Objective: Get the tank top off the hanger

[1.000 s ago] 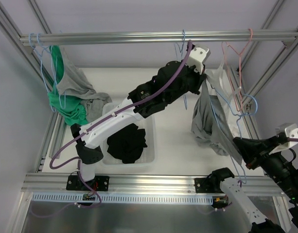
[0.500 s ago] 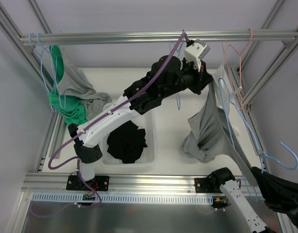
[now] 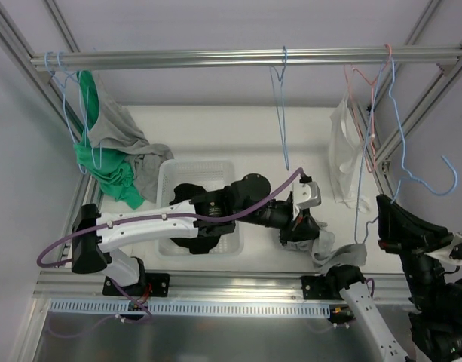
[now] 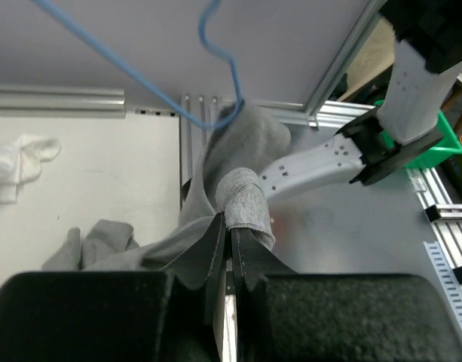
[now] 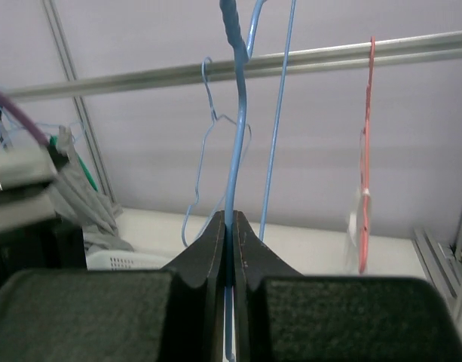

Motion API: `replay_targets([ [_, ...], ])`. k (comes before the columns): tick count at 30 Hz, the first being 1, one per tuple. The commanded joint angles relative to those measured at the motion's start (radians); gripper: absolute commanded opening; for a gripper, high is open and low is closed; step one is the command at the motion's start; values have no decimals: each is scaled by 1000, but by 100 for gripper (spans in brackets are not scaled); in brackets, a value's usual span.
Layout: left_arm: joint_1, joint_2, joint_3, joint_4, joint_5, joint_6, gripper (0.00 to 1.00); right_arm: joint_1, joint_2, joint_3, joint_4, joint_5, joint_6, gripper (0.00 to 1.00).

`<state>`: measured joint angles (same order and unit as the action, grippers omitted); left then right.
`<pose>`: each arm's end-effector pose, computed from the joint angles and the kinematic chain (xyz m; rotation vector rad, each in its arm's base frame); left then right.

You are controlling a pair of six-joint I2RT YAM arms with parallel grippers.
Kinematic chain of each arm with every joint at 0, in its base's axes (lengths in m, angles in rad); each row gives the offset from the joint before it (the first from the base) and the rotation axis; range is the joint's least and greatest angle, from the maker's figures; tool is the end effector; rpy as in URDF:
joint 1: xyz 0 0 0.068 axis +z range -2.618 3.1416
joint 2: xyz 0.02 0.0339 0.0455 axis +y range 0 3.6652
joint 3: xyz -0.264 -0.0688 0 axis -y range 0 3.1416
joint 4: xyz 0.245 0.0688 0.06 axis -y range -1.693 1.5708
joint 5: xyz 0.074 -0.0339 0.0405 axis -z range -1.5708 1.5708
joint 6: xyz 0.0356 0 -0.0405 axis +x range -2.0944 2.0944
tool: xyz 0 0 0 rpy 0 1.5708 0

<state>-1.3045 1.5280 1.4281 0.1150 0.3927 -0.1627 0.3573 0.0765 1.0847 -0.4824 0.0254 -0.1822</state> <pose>0.0830 -0.3561 0.4141 1.2213 1.2591 -1.4227 -0.0639 -0.0248 0.4279 -0.2565 1.0143 0.1456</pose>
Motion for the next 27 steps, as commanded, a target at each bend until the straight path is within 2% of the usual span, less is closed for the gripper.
replay_targets([
  [1, 7, -45, -104, 160, -68, 12, 0, 5, 75, -54, 390, 14, 64, 0],
  [2, 7, -45, -130, 150, -107, 9, 0, 3, 110, -66, 465, 10, 66, 0],
  [4, 5, -46, -199, 137, -207, -1, 0, 3, 146, -68, 504, 14, 53, 0],
  [5, 4, -46, -222, 129, -319, -6, 0, 3, 167, -24, 445, 24, 47, 0],
  [7, 4, -45, -277, 95, -423, -37, 0, 3, 236, 76, 289, 77, 47, 0],
  [8, 4, -40, -291, 80, -452, -41, 0, 3, 267, 196, 80, 87, 46, 0],
  [10, 4, -35, -323, 42, -495, -43, 0, 5, 312, 254, -65, 59, 35, 0],
  [11, 4, -42, -333, 32, -506, -47, 0, 5, 302, 230, -106, 44, 38, 0],
  [12, 4, -46, -348, 14, -524, -47, 11, 5, 266, 207, -114, 44, 44, 0],
  [13, 4, -57, -353, 8, -525, -47, 28, 3, 252, 192, -146, 51, 58, 0],
  [14, 4, -78, -359, 0, -525, -47, 56, 5, 246, 190, -178, 60, 59, 0],
  [18, 4, -161, -354, -43, -491, -40, 98, 3, 276, 230, -332, 50, 64, 0],
  [23, 4, -230, -302, -156, -336, 2, 99, 5, 391, 271, -450, 13, 41, 1],
  [25, 2, -253, -294, -185, -330, 2, 99, 5, 428, 290, -458, -4, 30, 0],
  [27, 2, -307, -316, -224, -382, -3, 99, 5, 479, 307, -452, -8, 18, 0],
])
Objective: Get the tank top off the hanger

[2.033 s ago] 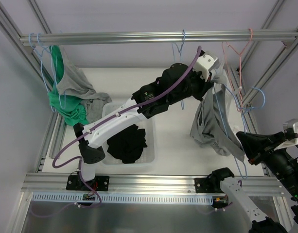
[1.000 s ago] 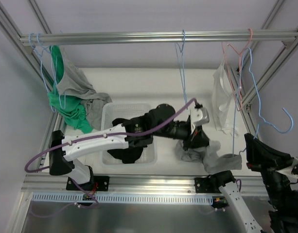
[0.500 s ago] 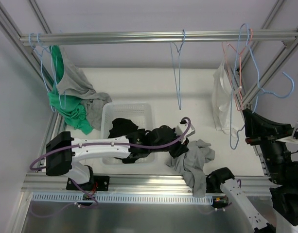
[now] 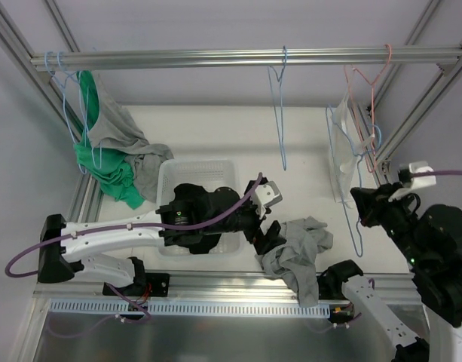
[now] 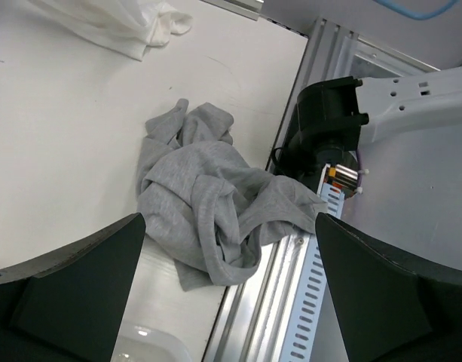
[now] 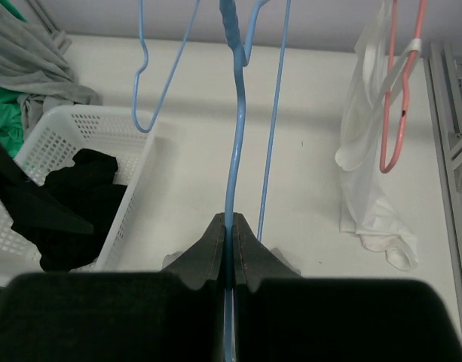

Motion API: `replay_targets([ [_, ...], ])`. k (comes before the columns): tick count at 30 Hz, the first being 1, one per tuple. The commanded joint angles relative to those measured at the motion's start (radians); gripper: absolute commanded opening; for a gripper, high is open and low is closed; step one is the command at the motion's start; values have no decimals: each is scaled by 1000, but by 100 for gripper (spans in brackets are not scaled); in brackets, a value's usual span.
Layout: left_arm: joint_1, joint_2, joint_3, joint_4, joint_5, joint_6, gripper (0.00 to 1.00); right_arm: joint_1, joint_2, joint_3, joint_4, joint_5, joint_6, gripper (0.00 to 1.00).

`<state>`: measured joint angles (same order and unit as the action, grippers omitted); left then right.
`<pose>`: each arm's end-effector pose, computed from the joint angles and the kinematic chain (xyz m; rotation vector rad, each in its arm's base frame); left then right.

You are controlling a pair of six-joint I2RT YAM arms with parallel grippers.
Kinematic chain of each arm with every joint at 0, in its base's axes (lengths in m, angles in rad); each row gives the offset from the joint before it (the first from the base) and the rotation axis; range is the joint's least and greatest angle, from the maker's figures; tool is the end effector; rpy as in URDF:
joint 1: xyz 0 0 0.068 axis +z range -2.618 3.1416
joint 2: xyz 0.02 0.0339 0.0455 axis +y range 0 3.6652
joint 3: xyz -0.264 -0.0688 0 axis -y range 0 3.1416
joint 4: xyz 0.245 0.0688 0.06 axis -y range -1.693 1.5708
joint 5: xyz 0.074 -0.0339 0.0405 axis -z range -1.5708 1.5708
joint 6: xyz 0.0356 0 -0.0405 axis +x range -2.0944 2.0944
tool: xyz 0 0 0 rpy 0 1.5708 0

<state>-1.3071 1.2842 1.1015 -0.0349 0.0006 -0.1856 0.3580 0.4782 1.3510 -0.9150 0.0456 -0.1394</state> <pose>0.0793 -0.2937 0.3576 1.0213 1.6254 -1.0471 0.0067 0.0008 0.4566 -0.3631 1.5732 0.1322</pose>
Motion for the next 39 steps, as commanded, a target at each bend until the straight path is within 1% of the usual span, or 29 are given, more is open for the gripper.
replay_targets([
  [1, 5, -81, -2, -85, -26, 18, 99, 4, 92, 51, -9, -26, -31, 0],
  [2, 5, -129, -32, -101, -104, 17, 99, 4, 123, 75, -2, -26, -34, 0],
  [5, 6, -222, -83, -125, -246, -3, 99, 2, 180, 131, 18, -35, -49, 0],
  [6, 6, -242, -106, -147, -349, -14, 99, 2, 225, 146, 21, -35, -51, 0],
  [9, 20, -289, -121, -195, -534, -80, 99, 2, 296, 192, 33, -93, -57, 0],
  [10, 50, -295, -118, -244, -560, -107, 99, 4, 341, 204, 34, -98, -60, 0],
  [11, 66, -298, -114, -267, -582, -162, 99, 4, 361, 217, 36, -102, -62, 0],
  [13, 88, -307, -112, -325, -651, -211, 99, 1, 411, 252, 45, -110, -60, 0],
  [14, 103, -319, -114, -341, -671, -259, 99, 2, 427, 267, 44, -110, -57, 0],
  [17, 134, -367, -143, -365, -686, -316, 99, -5, 485, 327, 45, -99, -62, 0],
  [23, 169, -442, -196, -369, -666, -333, 99, -36, 592, 444, 45, -98, -75, 0],
  [28, 170, -438, -193, -370, -642, -316, 99, -62, 721, 551, 67, -125, -80, 0],
  [29, 170, -434, -189, -370, -628, -313, 99, -67, 747, 600, 65, -142, -78, 0],
  [30, 170, -431, -186, -372, -620, -311, 99, -70, 802, 625, 65, -153, -74, 0],
  [33, 170, -427, -183, -372, -591, -301, 99, -79, 899, 704, 65, -174, -65, 0],
  [35, 170, -428, -181, -370, -584, -298, 99, -79, 941, 727, 67, -184, -57, 0],
  [37, 170, -427, -177, -370, -556, -290, 99, -77, 976, 709, 103, -193, -51, 0],
  [39, 170, -419, -164, -370, -524, -279, 98, -77, 999, 698, 102, -188, -45, 0],
])
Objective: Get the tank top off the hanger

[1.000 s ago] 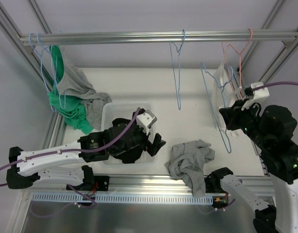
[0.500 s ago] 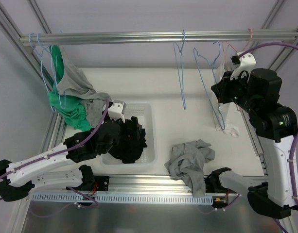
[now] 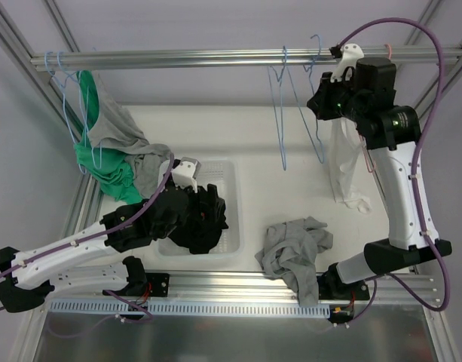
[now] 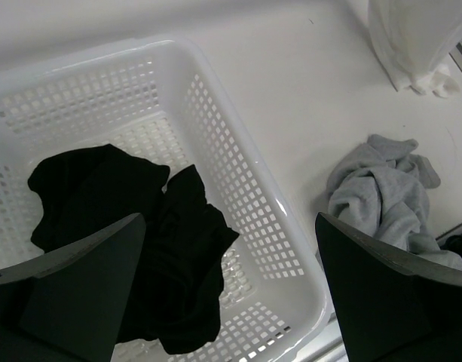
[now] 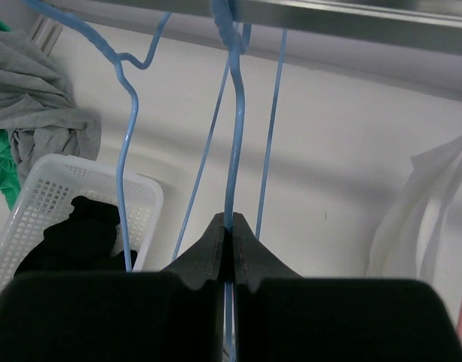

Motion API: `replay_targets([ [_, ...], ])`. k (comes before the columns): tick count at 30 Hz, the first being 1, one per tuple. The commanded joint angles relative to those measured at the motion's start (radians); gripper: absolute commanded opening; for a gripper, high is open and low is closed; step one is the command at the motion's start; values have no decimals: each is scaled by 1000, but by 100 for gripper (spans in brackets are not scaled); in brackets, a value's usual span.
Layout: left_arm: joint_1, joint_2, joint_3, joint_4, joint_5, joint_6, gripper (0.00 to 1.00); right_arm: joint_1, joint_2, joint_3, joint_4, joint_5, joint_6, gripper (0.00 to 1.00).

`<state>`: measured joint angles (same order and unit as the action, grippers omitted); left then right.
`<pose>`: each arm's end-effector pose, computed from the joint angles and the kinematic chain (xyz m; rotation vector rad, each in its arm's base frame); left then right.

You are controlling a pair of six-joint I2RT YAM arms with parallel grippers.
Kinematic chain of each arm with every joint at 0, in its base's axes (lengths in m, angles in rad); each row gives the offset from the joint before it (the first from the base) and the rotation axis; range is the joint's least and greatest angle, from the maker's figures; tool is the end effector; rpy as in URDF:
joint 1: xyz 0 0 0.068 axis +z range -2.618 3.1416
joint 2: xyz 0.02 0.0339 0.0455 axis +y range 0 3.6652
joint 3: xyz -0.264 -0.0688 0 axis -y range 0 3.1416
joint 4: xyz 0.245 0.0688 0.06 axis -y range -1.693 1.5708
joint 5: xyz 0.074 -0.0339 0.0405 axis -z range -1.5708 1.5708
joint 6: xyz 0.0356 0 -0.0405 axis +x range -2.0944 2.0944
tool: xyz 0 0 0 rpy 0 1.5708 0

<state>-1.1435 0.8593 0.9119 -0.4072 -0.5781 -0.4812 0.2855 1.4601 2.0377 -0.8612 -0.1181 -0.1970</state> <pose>0.0950 -0.1617 0.3502 0.2413 1.8891 -0.5609 0.2563 0.0796 0.5293 -0.5228 1.7807 0.1710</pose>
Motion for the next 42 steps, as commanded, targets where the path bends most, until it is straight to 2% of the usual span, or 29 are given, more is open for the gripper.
replay_targets([
  [1, 7, 21, 31, 4, 90, 32, 99, -3, 20, -11, 44, -22, 16, 0],
  [7, 2, 127, 77, 40, 223, 85, 99, 11, -70, -215, 105, 26, 34, 0],
  [12, -39, 208, 85, 227, 363, 116, 99, 11, -127, -263, 106, -5, 21, 0],
  [13, -47, 248, 93, 261, 397, 130, 99, 12, -138, -266, 100, -23, 21, 21],
  [14, -56, 273, 99, 290, 441, 138, 99, 11, -150, -275, 97, -28, 25, 47],
  [15, -65, 303, 110, 330, 455, 145, 99, 12, -190, -284, 91, -28, 30, 80],
  [16, -79, 369, 142, 340, 469, 153, 99, 12, -216, -295, 90, -16, 39, 99],
  [21, -131, 603, 220, 381, 492, 211, 99, 12, -440, -430, 80, 54, 53, 99],
  [26, -182, 815, 327, 401, 483, 253, 99, 11, -686, -496, 39, 83, 48, 100],
  [31, -190, 1048, 442, 395, 505, 254, 99, 11, -806, -511, -9, 35, 45, 99],
  [36, -214, 1196, 450, 384, 492, 214, 98, 12, -865, -491, -27, -31, 41, 99],
  [39, -222, 1251, 452, 381, 446, 188, 85, 12, -883, -501, -15, -93, 39, 99],
  [40, -226, 1271, 444, 381, 431, 175, 64, 11, -882, -501, -15, -126, 39, 99],
  [42, -229, 1285, 436, 375, 393, 150, 39, 11, -882, -504, -10, -146, 39, 100],
])
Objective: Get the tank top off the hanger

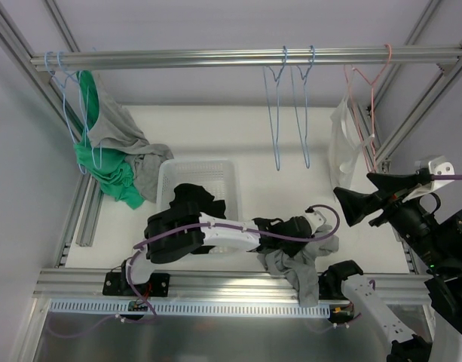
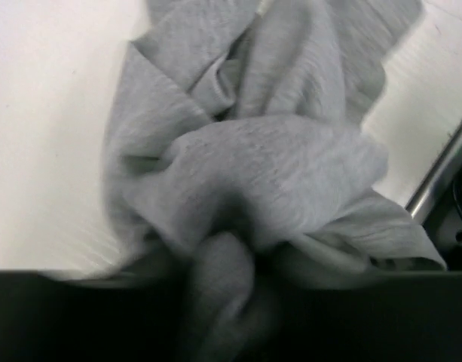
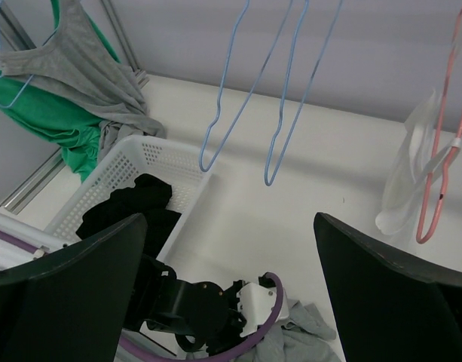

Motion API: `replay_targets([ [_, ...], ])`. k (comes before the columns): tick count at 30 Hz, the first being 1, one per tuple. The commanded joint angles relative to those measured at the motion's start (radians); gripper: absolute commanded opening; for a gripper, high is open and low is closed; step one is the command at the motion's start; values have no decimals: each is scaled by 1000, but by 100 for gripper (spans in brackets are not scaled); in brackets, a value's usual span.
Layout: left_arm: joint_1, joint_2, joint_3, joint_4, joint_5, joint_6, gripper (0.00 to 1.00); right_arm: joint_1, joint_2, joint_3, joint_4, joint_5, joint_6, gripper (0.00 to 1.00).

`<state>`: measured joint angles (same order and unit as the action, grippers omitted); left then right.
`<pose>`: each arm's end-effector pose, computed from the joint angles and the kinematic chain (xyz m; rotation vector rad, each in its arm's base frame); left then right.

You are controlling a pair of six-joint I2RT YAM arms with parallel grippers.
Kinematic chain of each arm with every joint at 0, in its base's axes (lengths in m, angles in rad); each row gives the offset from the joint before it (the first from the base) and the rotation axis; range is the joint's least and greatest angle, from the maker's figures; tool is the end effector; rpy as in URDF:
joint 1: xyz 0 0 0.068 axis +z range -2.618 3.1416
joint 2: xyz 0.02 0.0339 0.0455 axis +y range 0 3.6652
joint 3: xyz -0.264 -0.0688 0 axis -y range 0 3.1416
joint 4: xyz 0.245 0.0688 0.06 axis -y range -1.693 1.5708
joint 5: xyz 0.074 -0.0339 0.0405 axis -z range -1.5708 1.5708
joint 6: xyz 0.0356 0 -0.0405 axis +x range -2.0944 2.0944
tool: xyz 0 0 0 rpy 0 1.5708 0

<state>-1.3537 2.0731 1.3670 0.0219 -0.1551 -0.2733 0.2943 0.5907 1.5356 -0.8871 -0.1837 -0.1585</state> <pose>0.1038 -0.4451 0.1626 1.1289 2.0503 -0.6822 0.0024 0.0075 0.5005 -0.4831 1.4401 0.2476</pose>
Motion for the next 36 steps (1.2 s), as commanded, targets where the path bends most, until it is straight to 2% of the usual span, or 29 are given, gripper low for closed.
replay_targets([
  [1, -21, 67, -34, -62, -40, -66, 8, 3, -14, -5, 17, -80, -1, 99],
  [2, -19, 58, -45, -65, -53, -76, 0, 2, -15, -6, 17, -79, -4, 100],
  [6, -19, -82, -133, -66, -176, -122, 0, 2, -37, -37, 46, -51, -29, 100],
  [7, -18, -163, -172, -65, -242, -139, 0, 3, -42, -61, 54, -42, -27, 99],
  [10, -12, -336, -212, -62, -291, -123, 0, 2, -43, -84, 63, -19, -27, 99],
  [13, -15, -494, -221, -60, -346, -92, 0, 3, -42, -81, 65, -11, -24, 100],
  [18, -13, -749, -250, -63, -532, -93, 0, 3, -42, -78, 59, 12, -30, 100],
  [25, 1, -918, -217, -177, -774, -41, 0, 3, -26, -68, 56, 18, -27, 100],
  [27, 37, -967, -226, -204, -764, -64, 0, 2, -20, -66, 56, 13, -26, 99],
  [30, 161, -1019, -227, -292, -712, -116, 0, 2, -11, -60, 56, 10, -23, 99],
  [36, 309, -1129, -235, -355, -707, -93, 0, 2, 8, -45, 54, 35, -26, 99],
])
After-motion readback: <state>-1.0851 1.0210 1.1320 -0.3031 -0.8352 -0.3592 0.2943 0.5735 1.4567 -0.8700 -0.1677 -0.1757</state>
